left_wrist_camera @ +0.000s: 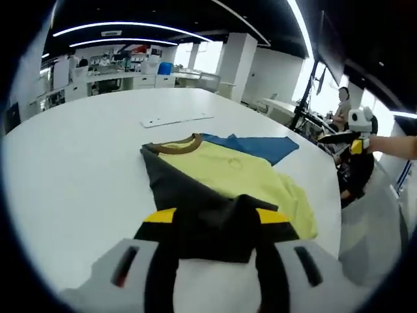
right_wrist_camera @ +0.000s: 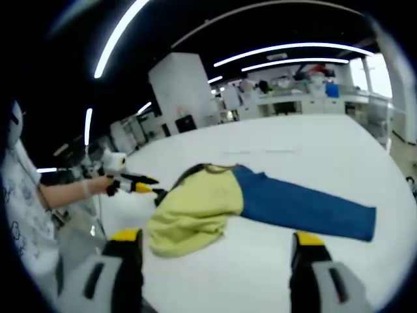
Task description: Fold the garment on the visible template until the final outline fits inside the template.
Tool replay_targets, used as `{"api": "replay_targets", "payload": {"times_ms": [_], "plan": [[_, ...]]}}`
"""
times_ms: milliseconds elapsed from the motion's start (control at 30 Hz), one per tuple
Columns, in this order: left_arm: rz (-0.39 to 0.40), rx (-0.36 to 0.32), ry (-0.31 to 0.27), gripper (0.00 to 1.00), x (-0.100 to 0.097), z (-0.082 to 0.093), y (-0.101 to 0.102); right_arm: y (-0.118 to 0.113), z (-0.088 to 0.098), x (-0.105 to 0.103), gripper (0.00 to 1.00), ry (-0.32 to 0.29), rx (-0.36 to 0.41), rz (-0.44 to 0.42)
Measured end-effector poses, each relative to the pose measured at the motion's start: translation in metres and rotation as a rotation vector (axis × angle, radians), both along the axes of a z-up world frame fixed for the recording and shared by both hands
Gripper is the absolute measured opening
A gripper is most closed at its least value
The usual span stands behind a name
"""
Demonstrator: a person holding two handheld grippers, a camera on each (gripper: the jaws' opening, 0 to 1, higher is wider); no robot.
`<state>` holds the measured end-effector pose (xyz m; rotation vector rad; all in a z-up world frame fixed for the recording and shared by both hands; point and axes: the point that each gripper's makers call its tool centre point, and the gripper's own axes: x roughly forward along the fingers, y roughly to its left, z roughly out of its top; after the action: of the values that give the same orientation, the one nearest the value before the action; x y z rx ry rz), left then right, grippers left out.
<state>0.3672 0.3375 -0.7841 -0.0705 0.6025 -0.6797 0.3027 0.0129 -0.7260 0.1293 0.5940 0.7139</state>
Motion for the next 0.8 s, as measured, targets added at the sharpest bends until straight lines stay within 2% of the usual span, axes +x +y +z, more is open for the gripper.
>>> {"api": "replay_targets", "payload": {"times_ms": [100,300,367,567,700,800], "plan": [[0.039,-0.003,0.037,0.36,-0.004,-0.012,0.013,0.001,-0.001,-0.001,0.94,0.005,0.007,-0.001],[0.07,-0.004,0.084,0.28,-0.01,-0.03,0.018,0.001,-0.002,-0.002,0.94,0.01,0.008,0.0],[0.08,-0.012,0.093,0.28,-0.009,-0.032,0.017,0.001,-0.002,-0.002,0.94,0.012,0.008,-0.001],[0.107,-0.025,0.098,0.17,0.0,-0.041,0.019,-0.004,-0.005,-0.003,0.94,0.018,0.007,-0.009],[0.128,-0.031,0.117,0.11,-0.001,-0.044,0.019,-0.005,-0.007,-0.006,0.94,0.024,0.005,-0.015],[0.168,-0.053,0.128,0.04,0.001,-0.045,0.024,-0.006,-0.007,-0.006,0.93,0.026,0.005,-0.018]]}}
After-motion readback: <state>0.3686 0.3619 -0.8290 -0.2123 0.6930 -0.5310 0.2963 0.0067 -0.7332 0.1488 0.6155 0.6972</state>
